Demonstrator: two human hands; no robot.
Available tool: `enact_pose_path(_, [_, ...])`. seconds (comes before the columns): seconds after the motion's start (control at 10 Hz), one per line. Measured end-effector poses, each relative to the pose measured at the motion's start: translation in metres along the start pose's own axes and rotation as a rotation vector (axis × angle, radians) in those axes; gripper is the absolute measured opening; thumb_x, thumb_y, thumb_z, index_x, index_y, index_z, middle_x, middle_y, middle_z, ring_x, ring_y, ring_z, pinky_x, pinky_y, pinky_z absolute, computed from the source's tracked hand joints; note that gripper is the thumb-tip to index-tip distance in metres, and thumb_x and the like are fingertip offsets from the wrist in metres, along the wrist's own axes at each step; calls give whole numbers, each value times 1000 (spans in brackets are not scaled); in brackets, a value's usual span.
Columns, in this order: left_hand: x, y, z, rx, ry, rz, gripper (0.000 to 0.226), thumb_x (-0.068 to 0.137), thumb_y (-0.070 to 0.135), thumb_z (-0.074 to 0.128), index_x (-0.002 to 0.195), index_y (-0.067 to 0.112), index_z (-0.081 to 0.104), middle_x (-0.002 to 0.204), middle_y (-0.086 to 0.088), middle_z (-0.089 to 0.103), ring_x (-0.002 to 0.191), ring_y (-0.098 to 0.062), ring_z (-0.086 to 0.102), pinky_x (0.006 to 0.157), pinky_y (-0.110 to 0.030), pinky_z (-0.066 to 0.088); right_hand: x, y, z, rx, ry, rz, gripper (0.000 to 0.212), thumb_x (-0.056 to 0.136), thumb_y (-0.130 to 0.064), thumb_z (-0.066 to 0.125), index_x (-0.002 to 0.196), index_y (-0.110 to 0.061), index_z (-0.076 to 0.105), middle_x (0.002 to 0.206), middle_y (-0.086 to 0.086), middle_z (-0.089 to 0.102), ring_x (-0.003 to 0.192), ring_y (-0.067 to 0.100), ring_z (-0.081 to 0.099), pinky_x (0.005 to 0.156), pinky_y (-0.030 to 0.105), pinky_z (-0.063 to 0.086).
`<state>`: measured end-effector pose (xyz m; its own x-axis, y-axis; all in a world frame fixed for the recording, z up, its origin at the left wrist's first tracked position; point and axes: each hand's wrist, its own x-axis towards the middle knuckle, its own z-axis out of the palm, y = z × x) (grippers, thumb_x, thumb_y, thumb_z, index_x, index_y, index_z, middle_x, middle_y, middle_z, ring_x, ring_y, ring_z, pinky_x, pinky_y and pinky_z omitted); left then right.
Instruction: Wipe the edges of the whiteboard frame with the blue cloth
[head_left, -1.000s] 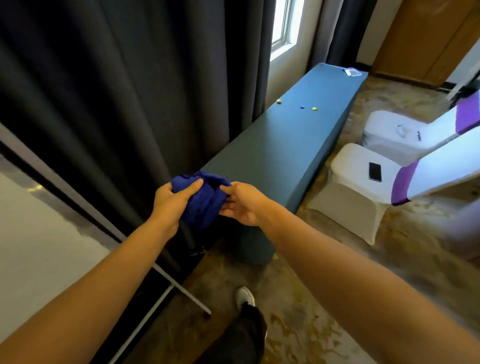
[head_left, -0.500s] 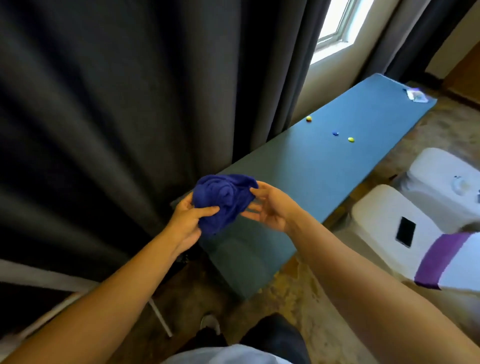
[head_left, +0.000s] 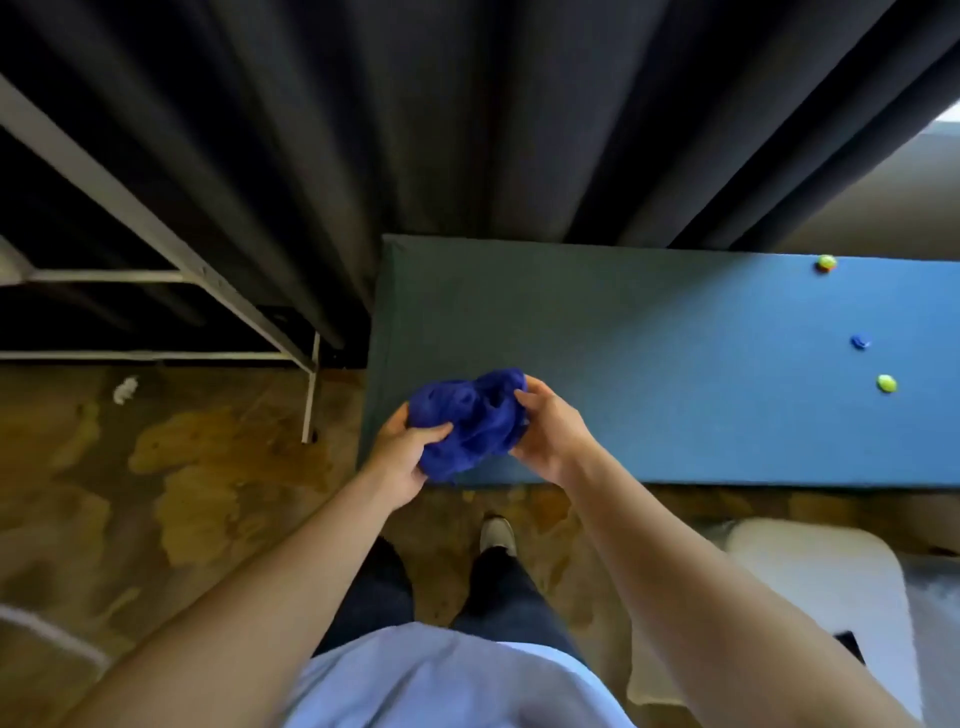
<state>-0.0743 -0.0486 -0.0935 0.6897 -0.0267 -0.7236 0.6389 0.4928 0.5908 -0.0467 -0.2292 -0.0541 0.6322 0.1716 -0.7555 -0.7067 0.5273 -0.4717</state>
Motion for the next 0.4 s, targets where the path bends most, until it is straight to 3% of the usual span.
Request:
enact_pose_path(0.1, [-2, -8, 1, -28, 63, 15, 41, 73, -7, 71, 104, 19, 67, 108, -9, 73, 93, -29, 71, 67, -38, 59, 3, 0, -6, -103, -17, 13, 34, 99, -3, 35, 122, -13, 58, 109, 13, 69, 93, 29, 67, 70, 42, 58])
enact_pose_path(0.2, [-6, -11, -5, 96, 192, 16, 35, 73, 0, 76, 98, 21, 63, 110, -13, 70, 90, -29, 70, 62, -39, 57, 10, 1, -14, -267, 78, 14, 36, 98, -4, 39, 116, -25, 62, 105, 6, 71, 88, 25, 69, 68, 38, 57])
enact_pose_path(0.3, [-13, -11, -21, 194, 285, -8, 42, 75, 6, 76, 108, 23, 56, 109, -12, 67, 94, -30, 67, 64, -40, 55, 9, 7, -24, -493, 195, 18, 39, 97, -11, 44, 124, -36, 57, 107, -5, 69, 91, 18, 64, 71, 35, 49])
enact_pose_path(0.4, [-28, -5, -32, 254, 284, 24, 46, 77, 7, 75, 114, 22, 53, 113, -8, 66, 99, -27, 65, 77, -45, 54, 4, 20, -17, -768, 211, -38, 46, 92, -16, 53, 135, -33, 51, 128, 3, 59, 92, 15, 58, 69, 31, 44])
